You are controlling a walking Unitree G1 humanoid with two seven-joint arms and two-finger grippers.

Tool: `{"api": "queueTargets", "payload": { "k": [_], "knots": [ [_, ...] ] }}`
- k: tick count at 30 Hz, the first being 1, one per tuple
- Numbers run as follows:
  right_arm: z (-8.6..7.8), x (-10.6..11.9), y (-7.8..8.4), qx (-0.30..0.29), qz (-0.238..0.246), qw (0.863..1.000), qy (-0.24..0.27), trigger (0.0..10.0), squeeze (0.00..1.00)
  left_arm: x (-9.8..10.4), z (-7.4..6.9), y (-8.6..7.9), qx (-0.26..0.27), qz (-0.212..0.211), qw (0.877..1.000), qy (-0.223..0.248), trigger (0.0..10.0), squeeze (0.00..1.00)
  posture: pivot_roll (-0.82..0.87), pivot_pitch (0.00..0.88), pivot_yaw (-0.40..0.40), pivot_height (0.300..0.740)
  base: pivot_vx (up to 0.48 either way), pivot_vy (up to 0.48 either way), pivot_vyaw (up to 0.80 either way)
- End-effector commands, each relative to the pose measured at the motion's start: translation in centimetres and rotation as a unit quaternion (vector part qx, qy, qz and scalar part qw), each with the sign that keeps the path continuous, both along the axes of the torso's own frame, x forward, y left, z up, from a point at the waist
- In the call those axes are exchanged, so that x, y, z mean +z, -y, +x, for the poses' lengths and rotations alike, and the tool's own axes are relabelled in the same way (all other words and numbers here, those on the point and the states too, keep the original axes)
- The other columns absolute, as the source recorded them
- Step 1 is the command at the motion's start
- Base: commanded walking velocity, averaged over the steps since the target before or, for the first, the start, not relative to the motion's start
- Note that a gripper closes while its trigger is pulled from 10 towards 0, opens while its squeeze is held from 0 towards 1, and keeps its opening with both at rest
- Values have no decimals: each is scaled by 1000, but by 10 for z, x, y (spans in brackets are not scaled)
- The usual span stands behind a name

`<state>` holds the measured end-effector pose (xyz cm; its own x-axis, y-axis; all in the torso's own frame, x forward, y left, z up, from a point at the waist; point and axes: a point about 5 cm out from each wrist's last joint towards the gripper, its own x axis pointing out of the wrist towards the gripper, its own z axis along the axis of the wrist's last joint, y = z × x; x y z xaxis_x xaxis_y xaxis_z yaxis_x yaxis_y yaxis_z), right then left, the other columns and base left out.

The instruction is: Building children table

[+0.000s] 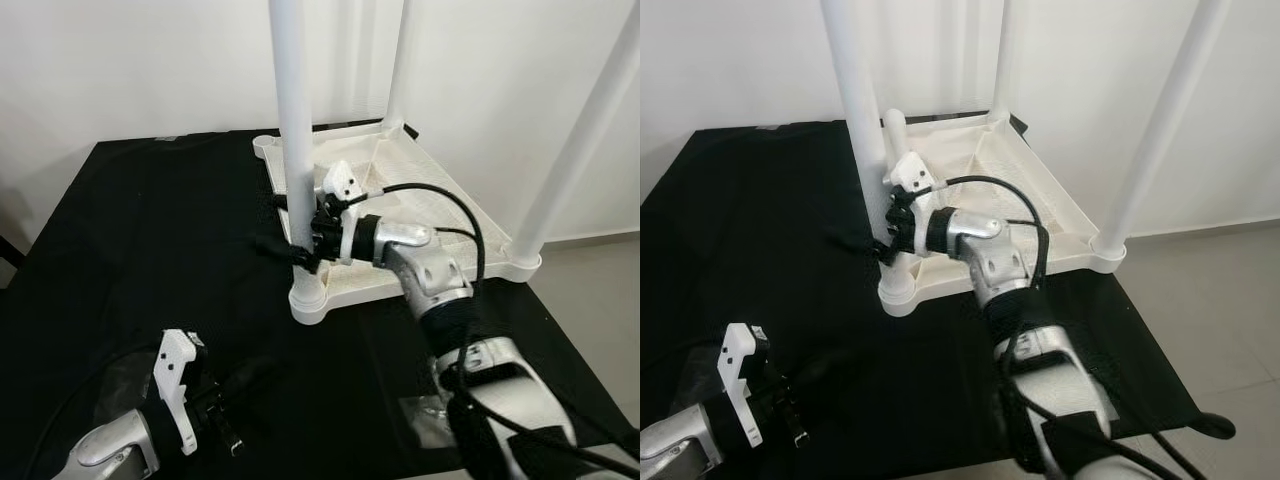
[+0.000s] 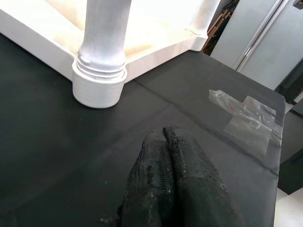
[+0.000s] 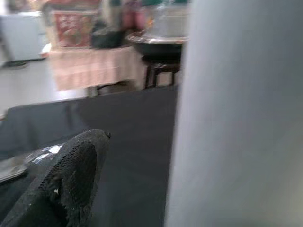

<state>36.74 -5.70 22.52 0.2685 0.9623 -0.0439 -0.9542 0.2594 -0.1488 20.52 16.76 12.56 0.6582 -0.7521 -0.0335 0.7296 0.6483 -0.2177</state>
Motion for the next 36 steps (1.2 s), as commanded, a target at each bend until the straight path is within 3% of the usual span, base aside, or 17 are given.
{"api": "queueTargets", "payload": {
  "k": [1, 4, 5, 6, 14, 21, 22, 23, 24, 25, 26, 27, 29, 33, 34, 35, 36],
  "knots": [
    [3, 1, -2, 10, -3, 1000, -2, 10000, 0, -3, -1, 0, -2, 6, 1000, -4, 10000, 0, 7, 38, 9, 740, 0, 0, 0],
    [6, -3, -2, 12, -4, 1000, -23, 10000, 0, -4, -1, 0, -1, 6, 1000, -4, 10000, 0, 8, 34, 9, 740, 0, 0, 0],
    [7, -5, -2, 13, -6, 999, -31, 706, 0, -4, -1, 0, -2, 6, 1000, -4, 10000, 0, 9, 33, 9, 740, 0, 0, 0],
    [7, -7, -2, 21, -8, 999, -37, 0, 0, -5, -1, 0, -2, 6, 1000, -5, 10000, 0, 10, 32, 10, 740, 0, 0, 0],
    [7, -11, 5, 33, -5, 999, -42, 0, 0, -5, -1, 1, -4, 5, 1000, -6, 10000, 0, 5, 34, 11, 740, 0, 0, 0],
    [10, -20, 18, -20, -11, 1000, -20, 0, 0, -4, -2, 1, -4, 3, 1000, -4, 10000, 0, 8, 43, 9, 740, 0, 0, 0],
    [9, -48, 13, -194, -21, 980, -33, 0, 0, -2, -4, 0, -4, 3, 1000, -4, 10000, 0, 12, 72, 0, 740, 0, 0, 0],
    [4, -67, 16, -330, -31, 943, -34, 0, 0, -1, -6, 0, -4, 3, 1000, -4, 10000, 0, 12, 72, 0, 740, 0, 0, 0],
    [4, -67, 16, -330, -31, 943, -34, 0, 0, -1, -6, 0, -4, 3, 1000, -4, 10000, 0, 12, 72, 0, 740, 0, 0, 0],
    [-23, -88, 10, -377, -30, 924, -61, 0, 0, 0, -7, -1, -4, 3, 1000, -4, 10000, 0, 20, 87, 13, 740, 0, 0, 0],
    [-43, -96, 7, -395, -24, 915, -83, 0, 0, 1, -8, -2, -5, 4, 1000, -5, 10000, 0, 20, 87, 13, 740, 0, 0, 0],
    [-58, -97, -1, -371, -7, 924, -92, 0, 0, 1, -8, -3, -6, 6, 1000, -6, 10000, 0, 12, 95, 27, 740, 0, 0, 0],
    [-67, -96, -7, -354, -1, 930, -97, 0, 0, 1, -9, -4, -7, 7, 1000, -7, 10000, 0, 6, 93, 28, 740, 0, 0, 0],
    [-65, -94, -8, -347, -3, 934, -88, 0, 0, 1, -9, -4, -9, 5, 1000, -9, 10000, 0, -4, 90, 29, 740, 0, 0, 0],
    [-53, -90, -10, -333, -18, 940, -68, 4235, 0, 1, -9, -3, -14, 6, 1000, -11, 10000, 0, 14, 88, 18, 740, 0, 0, 0],
    [-46, -88, -10, -329, -26, 942, -61, 9961, 0, 1, -9, -3, -12, 6, 1000, -10, 10000, 0, 15, 88, 17, 740, 0, 0, 0],
    [-46, -88, -10, -329, -26, 942, -61, 9961, 0, 1, -9, -3, -12, 6, 1000, -10, 10000, 0, 15, 88, 17, 740, 0, 0, 0]
  ]
}}
